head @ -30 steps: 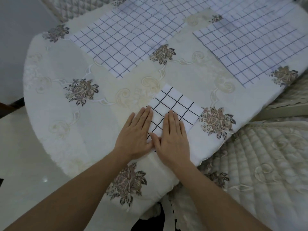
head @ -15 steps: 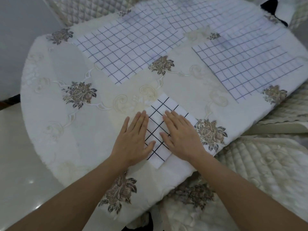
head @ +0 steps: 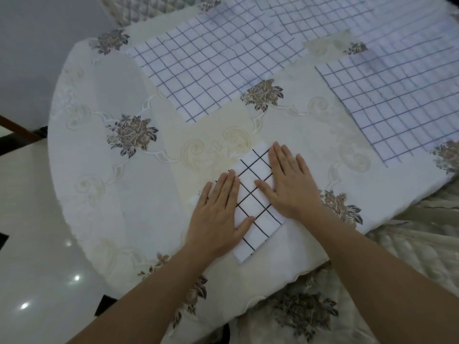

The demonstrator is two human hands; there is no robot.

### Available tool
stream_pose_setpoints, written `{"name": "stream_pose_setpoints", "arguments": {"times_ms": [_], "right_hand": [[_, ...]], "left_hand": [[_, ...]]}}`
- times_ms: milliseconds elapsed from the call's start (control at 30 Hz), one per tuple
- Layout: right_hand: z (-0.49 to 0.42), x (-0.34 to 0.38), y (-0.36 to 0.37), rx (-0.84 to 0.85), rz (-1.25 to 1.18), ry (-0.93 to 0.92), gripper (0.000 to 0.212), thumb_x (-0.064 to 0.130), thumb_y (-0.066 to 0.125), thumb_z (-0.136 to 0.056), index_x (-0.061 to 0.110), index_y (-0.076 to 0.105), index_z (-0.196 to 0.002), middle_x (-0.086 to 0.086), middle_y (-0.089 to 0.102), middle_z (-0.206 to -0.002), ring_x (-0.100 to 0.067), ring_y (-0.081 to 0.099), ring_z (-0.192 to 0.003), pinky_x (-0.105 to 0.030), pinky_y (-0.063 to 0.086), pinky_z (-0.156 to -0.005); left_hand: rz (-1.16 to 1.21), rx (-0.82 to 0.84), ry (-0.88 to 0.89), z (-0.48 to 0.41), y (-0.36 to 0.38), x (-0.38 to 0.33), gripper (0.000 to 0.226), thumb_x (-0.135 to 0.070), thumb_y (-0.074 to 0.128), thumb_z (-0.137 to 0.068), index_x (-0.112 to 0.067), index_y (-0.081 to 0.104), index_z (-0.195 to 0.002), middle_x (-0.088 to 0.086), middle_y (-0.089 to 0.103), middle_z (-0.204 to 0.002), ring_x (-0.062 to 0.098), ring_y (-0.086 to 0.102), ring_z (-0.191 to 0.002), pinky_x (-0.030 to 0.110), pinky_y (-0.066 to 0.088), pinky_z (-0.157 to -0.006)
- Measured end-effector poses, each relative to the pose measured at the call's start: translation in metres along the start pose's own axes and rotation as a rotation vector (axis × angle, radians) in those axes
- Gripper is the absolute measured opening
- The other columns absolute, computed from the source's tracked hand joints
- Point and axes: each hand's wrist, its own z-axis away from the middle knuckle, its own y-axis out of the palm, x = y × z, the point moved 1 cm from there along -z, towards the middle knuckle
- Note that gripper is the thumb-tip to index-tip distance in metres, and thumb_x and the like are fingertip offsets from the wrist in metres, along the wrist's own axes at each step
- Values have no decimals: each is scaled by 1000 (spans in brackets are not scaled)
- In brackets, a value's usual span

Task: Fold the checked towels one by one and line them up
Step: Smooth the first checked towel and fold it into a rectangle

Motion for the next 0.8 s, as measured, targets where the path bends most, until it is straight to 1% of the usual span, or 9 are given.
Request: {"name": "stream_pose_setpoints", "arguments": {"times_ms": [167,233,300,367,433,467,533,600,800], "right_hand": [[-2,0,-4,61,-28,-2,87,73,6,-93,18,-7,-159,4,-12,-166,-14,-11,-153,-42,0,-125],[-5,-6,-14,115,-83,1,87,73,5,-93,18,-9,-159,3,-14,-166,-16,-12,-153,-41,1,-125],[-2,-17,-28,138,-164,39,83,68,14,-96,17,-3,-159,2,-6,-167,-19,-4,-154,-40,7,-125],[10,-28,-42,40,-175,76,76,60,26,-99,14,17,-158,-6,20,-164,-26,20,-151,-44,24,-121],[24,-37,-53,-44,-185,120,64,47,46,-98,11,39,-150,-12,47,-147,-33,46,-132,-48,44,-104],[29,-39,-55,-66,-189,142,57,41,53,-97,10,47,-144,-13,54,-137,-35,53,-121,-47,49,-93],[38,-41,-58,-74,-194,204,46,35,59,-95,12,57,-134,-11,59,-122,-34,57,-106,-44,50,-81],[43,-41,-56,-80,-228,243,39,34,62,-94,13,62,-127,-10,60,-113,-33,58,-98,-42,50,-75],[41,-41,-44,-33,-317,351,34,37,62,-93,16,62,-120,-5,59,-108,-26,54,-96,-42,50,-80]], "left_hand": [[26,7,-33,3,-2,6,87,-68,22,-98,-7,8,-158,6,3,-167,18,0,-154,47,11,-124],[55,4,-44,-1,-9,7,83,-65,22,-98,-10,14,-159,7,10,-167,21,10,-154,50,14,-123],[87,-18,-34,-17,-21,9,80,-65,26,-97,-13,21,-158,9,20,-165,25,21,-150,54,18,-121],[105,-37,60,-43,-36,7,77,-64,32,-96,-15,29,-155,9,30,-160,26,29,-146,55,24,-119],[122,-44,222,-75,-49,2,71,-60,37,-95,-15,41,-149,8,42,-153,26,39,-139,52,32,-115],[126,-45,307,-90,-53,0,65,-57,41,-94,-15,48,-144,8,47,-148,27,45,-134,51,37,-112],[118,-27,453,-121,-58,-7,51,-45,55,-93,-15,58,-134,8,55,-140,30,53,-126,48,43,-105],[100,39,531,-148,-61,-13,43,-35,66,-91,-18,61,-130,6,58,-136,29,55,-123,46,44,-102],[32,214,744,-193,-65,-27,31,-27,67,-92,-22,66,-122,2,63,-119,25,58,-105,39,45,-89]]}}
